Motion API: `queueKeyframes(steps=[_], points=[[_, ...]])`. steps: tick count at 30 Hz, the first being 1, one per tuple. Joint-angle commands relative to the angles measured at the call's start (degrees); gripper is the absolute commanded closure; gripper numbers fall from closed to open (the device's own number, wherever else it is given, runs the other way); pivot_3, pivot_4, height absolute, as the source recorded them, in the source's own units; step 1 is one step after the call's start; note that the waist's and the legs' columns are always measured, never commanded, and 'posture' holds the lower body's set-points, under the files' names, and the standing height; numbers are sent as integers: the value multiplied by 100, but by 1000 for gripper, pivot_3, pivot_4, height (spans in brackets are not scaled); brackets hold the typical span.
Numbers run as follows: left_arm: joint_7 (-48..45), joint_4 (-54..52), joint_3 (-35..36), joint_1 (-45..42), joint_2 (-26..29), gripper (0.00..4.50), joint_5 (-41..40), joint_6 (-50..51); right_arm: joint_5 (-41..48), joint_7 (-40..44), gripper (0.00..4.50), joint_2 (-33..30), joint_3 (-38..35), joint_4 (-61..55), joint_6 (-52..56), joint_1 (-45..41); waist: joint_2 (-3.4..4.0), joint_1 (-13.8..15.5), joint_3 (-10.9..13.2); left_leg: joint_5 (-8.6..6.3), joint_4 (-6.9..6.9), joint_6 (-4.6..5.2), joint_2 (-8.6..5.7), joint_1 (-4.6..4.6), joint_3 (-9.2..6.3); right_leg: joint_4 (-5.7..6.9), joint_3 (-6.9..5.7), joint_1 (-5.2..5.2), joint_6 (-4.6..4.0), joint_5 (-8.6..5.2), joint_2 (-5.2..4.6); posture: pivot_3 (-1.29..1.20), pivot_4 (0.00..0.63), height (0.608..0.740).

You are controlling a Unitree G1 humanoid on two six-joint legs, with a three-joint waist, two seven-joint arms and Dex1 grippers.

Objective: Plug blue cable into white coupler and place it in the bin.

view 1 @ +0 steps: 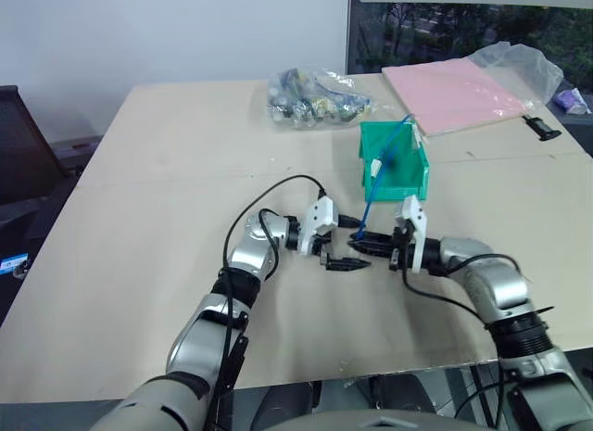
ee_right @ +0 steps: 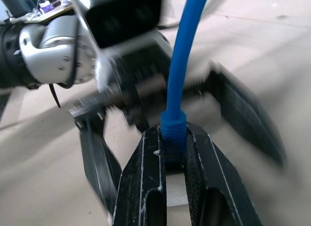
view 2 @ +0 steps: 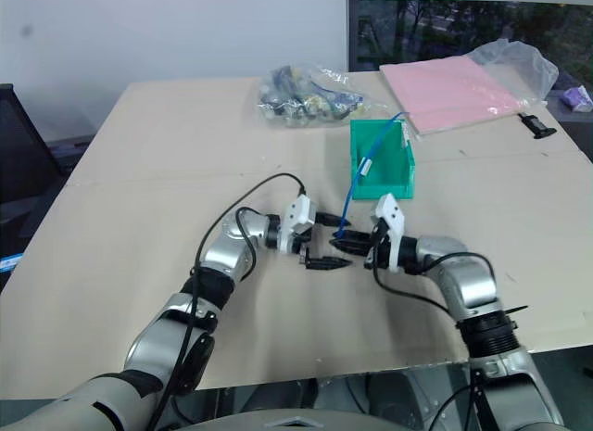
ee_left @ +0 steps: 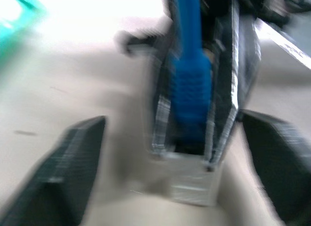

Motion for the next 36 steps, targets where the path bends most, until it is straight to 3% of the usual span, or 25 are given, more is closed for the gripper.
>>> queueKeyframes(steps=[1, 6, 12, 14, 15, 22, 27, 33, 36], points=[[1148, -2334, 439, 231, 191, 32, -440, 1643, 606, -411, 4500, -340, -652, -362, 1164, -826, -1, -53, 14, 0, 2, 0, 0, -11, -1, 0, 2, -7, 0, 0, -1, 0, 150, 740], [2594, -3842, 764, 102, 280, 32, -598, 3696, 252, -813, 4500, -537, -875, 1413, 1545, -2355, -3, -53, 17, 0, 0, 0, -4, -16, 1, -5, -1, -12, 0, 0, -2, 0, 150, 740], [3353, -4462, 698, -13, 315, 32, -659, 4615, -673, -732, 4500, -412, -569, 3998, 513, -3756, -5, -57, 21, 0, -5, 0, -4, -15, 15, -9, 4, -14, -1, 2, -2, 0, 150, 740], [3507, -4511, 710, -32, 260, 0, -743, 4696, -967, -893, 3649, -302, -578, 4659, -63, -4115, -5, -71, 23, 0, -6, -1, -3, -21, 19, -20, 5, -16, -1, 2, -5, 0, 150, 740], [3553, -4535, 698, -30, 258, 0, -770, 4702, -1063, -954, 3460, -264, -613, 4900, -291, -4260, -2, -77, 27, 0, -4, -1, -3, -24, 21, -23, 7, -16, -1, 2, -4, 0, 150, 740], [3548, -4624, 502, 21, 395, 0, -872, 4382, -1784, -1680, 167, -455, -750, 5756, -1835, -4679, 1, -75, 37, 1, -5, -2, -4, -27, 21, -28, 4, -18, -1, 2, -6, 0, 150, 740], [3396, -4924, 500, 296, 490, 0, -1032, 3904, -1637, -1596, 37, -829, -1150, 5028, -2076, -3985, 1, -70, 38, 1, -5, -2, -6, -29, 22, -33, 1, -15, -1, 2, -10, 0, 150, 740], [3412, -5448, 1039, 1983, 1088, 0, -958, 3254, -233, -199, 37, -1133, -1979, 1151, -2084, -568, 15, -86, 44, 1, -5, -2, 13, -28, 25, -32, 3, -17, -2, 2, 4, 0, 150, 740], [3393, -5659, 1208, 2979, 1172, 0, -1050, 2911, 38, 116, 37, -1275, -2107, 199, -1934, 802, 47, -79, 68, 0, -7, -1, 10, -23, 31, -30, 19, -18, -2, 3, 5, 0, 150, 740]])
